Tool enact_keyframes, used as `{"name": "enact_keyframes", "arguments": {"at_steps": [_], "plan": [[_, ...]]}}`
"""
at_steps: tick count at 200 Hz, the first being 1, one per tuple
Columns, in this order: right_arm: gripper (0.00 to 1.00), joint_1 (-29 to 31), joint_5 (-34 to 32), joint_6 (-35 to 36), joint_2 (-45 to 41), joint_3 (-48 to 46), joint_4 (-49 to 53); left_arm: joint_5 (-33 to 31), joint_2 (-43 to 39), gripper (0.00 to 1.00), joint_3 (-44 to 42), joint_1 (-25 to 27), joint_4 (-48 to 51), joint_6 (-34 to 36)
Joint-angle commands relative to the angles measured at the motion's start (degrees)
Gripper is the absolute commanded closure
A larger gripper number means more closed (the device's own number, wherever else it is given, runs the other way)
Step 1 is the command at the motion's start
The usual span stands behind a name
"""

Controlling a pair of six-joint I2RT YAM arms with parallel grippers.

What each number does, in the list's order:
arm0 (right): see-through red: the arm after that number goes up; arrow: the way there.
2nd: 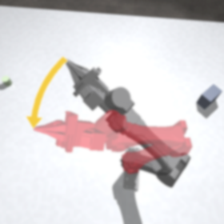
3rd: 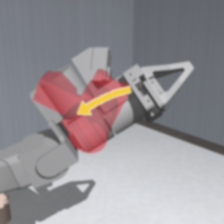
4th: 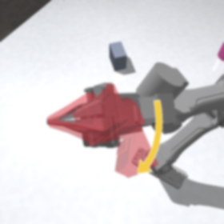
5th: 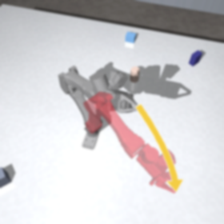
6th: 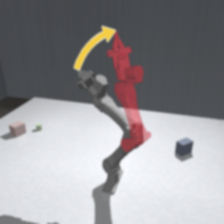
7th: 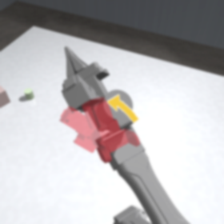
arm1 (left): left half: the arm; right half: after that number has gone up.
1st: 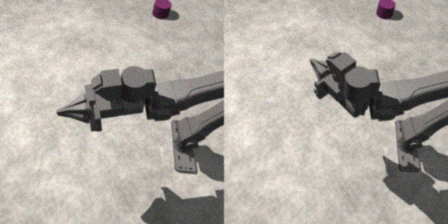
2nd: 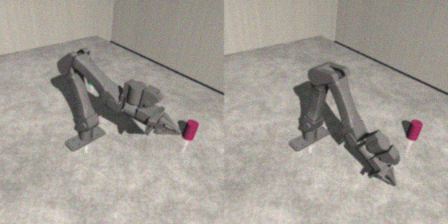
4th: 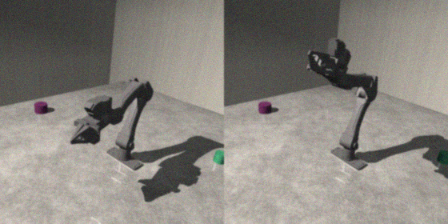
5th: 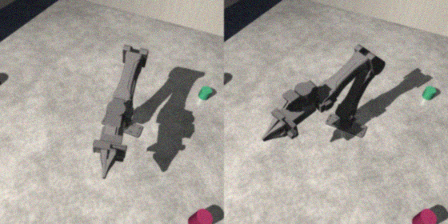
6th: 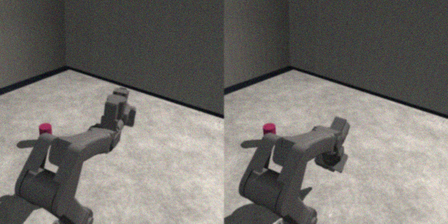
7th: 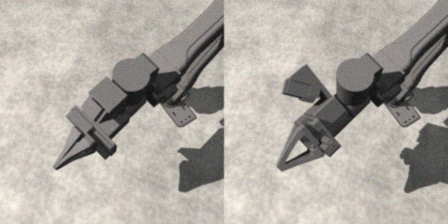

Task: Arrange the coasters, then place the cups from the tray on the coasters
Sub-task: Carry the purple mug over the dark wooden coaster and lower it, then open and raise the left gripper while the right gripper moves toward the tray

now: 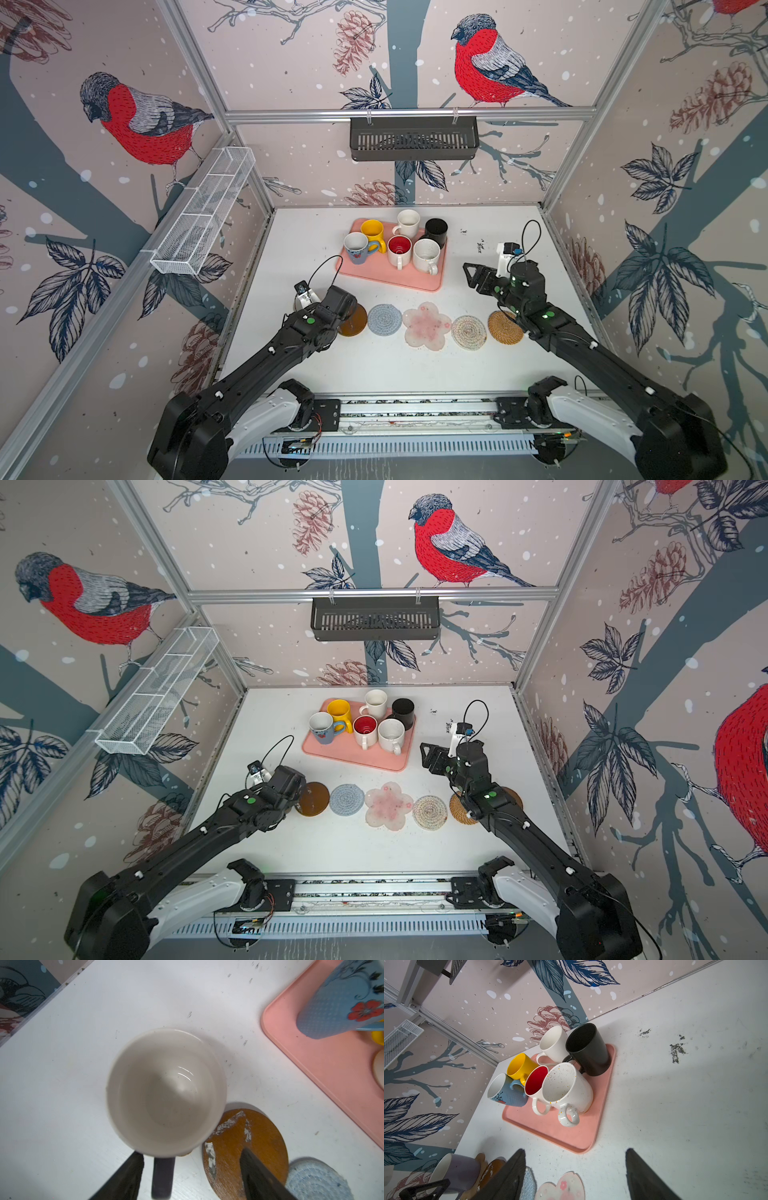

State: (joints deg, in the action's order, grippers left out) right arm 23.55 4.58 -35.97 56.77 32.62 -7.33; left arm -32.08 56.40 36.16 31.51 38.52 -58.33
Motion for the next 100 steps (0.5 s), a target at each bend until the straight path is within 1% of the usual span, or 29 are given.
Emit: {"name": "enact_keyframes", "arguments": {"at_steps": [1, 23, 51, 70, 100], "plan": [[0.24, 0.1, 0.3, 1.0, -0.3, 0.6, -0.7, -0.7, -2.3, 0.25, 1.8, -0.1, 2.4, 2.3], [0.24, 0.2, 0.6, 1.6, 0.0, 1.1, -0.2, 1.1, -6.0, 0.23, 1.9, -0.1, 0.8, 5.6], [0.23, 0.4, 0.9, 2.7, 1.5, 2.2, 0.7, 3.2, -9.4, 0.23, 2.7, -0.1, -0.6, 8.1], [0.23, 0.8, 1.2, 3.6, 3.7, 3.5, 1.8, 3.5, -9.5, 0.23, 4.7, -0.2, -0.2, 9.7], [0.25, 1.8, 3.2, 5.6, 9.3, 6.8, 4.1, 6.3, -7.1, 0.24, 8.2, -0.1, -1.1, 13.6]]}}
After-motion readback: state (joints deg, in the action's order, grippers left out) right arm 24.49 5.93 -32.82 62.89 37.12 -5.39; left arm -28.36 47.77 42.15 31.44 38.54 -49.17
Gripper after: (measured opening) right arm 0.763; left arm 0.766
